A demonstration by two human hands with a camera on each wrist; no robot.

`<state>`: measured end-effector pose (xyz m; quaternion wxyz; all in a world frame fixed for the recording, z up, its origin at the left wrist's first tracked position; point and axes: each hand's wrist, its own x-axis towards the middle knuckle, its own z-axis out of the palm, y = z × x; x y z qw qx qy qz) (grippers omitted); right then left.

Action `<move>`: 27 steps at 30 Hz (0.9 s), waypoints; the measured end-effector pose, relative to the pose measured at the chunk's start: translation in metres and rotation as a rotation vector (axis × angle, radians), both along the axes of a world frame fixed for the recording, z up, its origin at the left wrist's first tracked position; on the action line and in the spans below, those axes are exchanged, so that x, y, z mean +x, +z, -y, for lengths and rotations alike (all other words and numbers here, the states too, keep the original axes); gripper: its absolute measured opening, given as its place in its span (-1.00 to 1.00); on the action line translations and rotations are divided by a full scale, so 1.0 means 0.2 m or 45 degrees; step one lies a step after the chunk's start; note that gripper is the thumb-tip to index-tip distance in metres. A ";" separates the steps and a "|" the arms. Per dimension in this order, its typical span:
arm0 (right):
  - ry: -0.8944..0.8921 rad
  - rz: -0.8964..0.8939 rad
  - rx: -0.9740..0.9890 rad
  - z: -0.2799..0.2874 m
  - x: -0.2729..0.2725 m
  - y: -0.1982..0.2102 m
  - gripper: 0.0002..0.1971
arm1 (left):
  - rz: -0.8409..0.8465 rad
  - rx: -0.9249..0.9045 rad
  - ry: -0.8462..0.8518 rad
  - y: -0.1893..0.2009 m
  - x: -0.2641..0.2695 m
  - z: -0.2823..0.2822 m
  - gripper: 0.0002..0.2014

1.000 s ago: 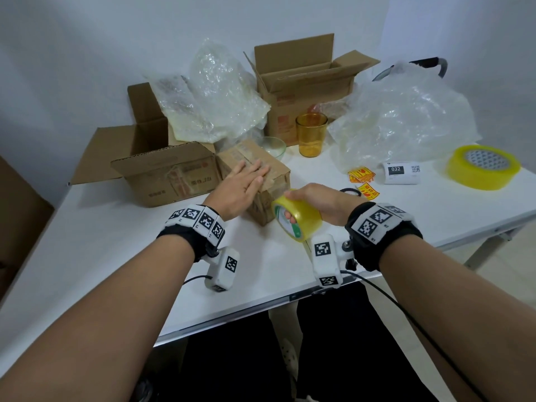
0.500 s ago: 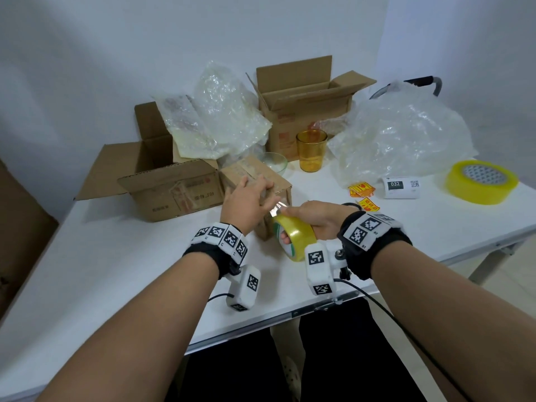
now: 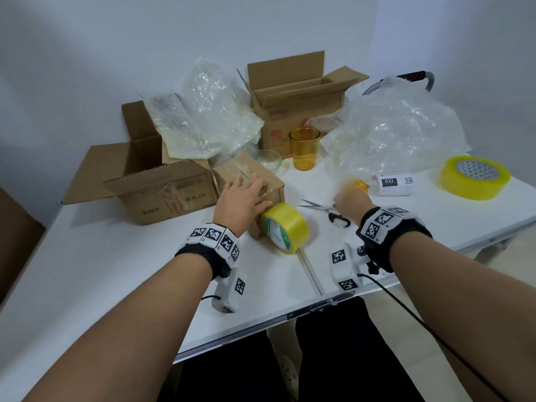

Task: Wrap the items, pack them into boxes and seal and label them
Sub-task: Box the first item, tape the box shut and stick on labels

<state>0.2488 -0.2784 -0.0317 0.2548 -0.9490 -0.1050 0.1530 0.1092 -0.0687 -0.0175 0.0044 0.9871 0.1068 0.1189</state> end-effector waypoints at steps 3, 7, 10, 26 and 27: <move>0.034 0.120 -0.181 0.02 0.02 -0.04 -0.68 | 0.004 -0.046 -0.027 0.01 0.00 -0.02 -0.57; 0.158 0.174 -0.416 -0.01 -0.01 -0.08 -0.63 | 0.020 -0.087 -0.017 0.01 -0.01 -0.02 -0.54; 0.254 0.259 -0.476 -0.03 -0.01 -0.11 -0.62 | 0.028 -0.133 0.001 0.02 -0.02 -0.01 -0.51; 0.113 -0.045 0.975 -0.13 -0.04 0.02 -0.63 | 0.064 -0.545 -0.250 0.05 -0.12 -0.15 -0.32; 0.186 -0.056 1.016 -0.15 -0.07 0.04 -0.64 | 0.077 -0.560 -0.275 0.05 -0.12 -0.16 -0.34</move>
